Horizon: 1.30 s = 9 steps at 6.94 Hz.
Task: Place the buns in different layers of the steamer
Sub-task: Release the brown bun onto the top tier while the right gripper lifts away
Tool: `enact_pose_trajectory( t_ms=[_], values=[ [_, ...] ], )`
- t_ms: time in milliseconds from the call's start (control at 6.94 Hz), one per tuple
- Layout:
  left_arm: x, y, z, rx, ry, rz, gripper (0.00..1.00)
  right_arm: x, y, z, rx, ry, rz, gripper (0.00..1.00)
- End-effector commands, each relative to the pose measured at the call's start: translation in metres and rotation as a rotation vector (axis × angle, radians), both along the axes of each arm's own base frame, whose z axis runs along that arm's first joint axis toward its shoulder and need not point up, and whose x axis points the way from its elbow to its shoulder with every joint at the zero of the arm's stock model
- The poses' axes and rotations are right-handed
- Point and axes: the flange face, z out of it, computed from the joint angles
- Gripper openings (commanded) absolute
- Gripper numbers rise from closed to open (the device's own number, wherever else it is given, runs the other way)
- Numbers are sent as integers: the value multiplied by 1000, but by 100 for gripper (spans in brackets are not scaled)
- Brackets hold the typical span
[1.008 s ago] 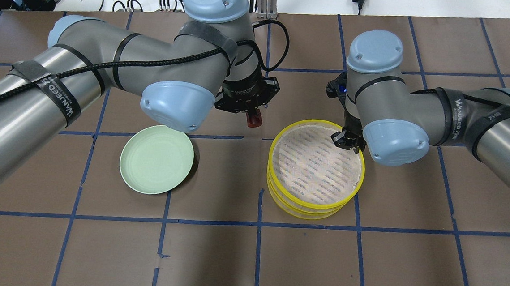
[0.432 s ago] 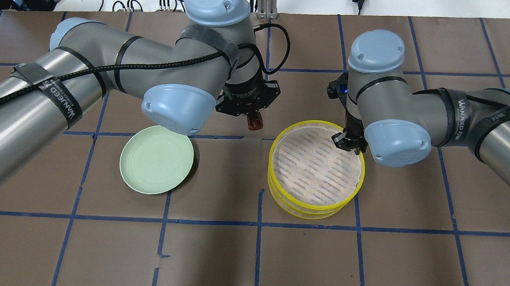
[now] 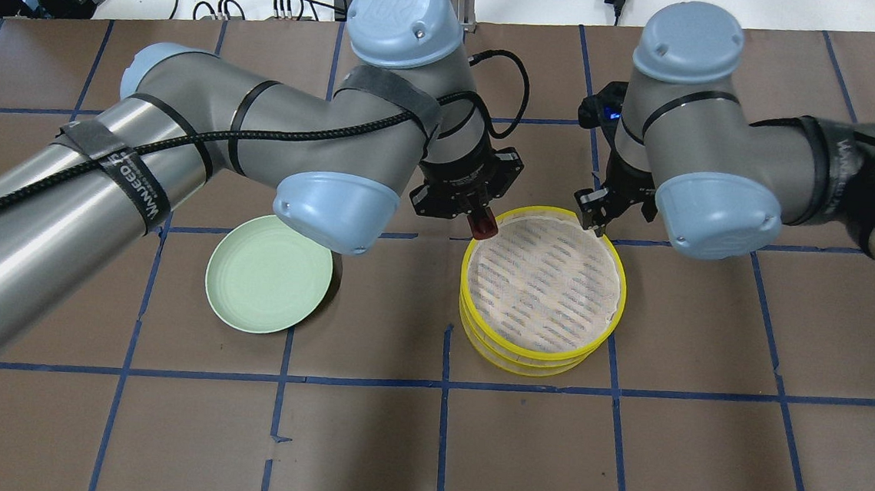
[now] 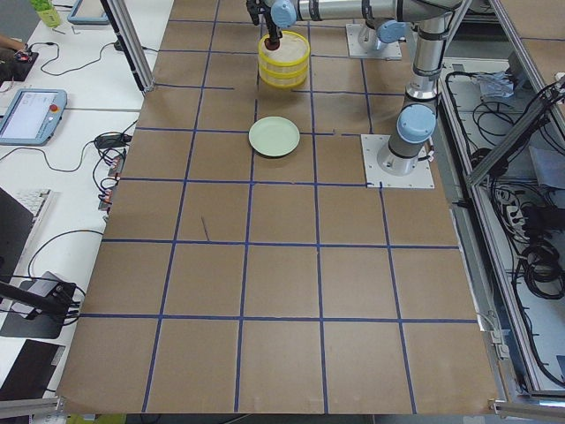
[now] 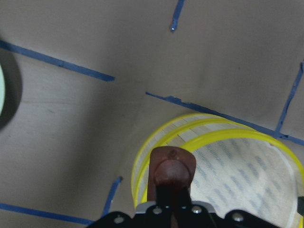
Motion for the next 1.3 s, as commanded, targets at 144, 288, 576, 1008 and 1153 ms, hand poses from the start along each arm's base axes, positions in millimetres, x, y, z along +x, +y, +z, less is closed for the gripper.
enact_pose_trajectory(
  t_ms=[144,288,576,1008,1153],
  values=[
    [-51,16,-22,0,66,63,54,-66,6,102,57,-105,-152,88],
    [-54,14,-30,-1,63,71,100,-64,11,133,97,-106,-158,88],
    [-53,12,-18,-48,61,-16,100,-63,9,143,90,-97,-180,99],
    [-44,11,-23,-88,4,-116,100,-82,5,138,106,-87,-199,100],
    [-19,-7,-22,-135,-79,-185,100,-84,5,139,105,-88,-202,100]
  ],
)
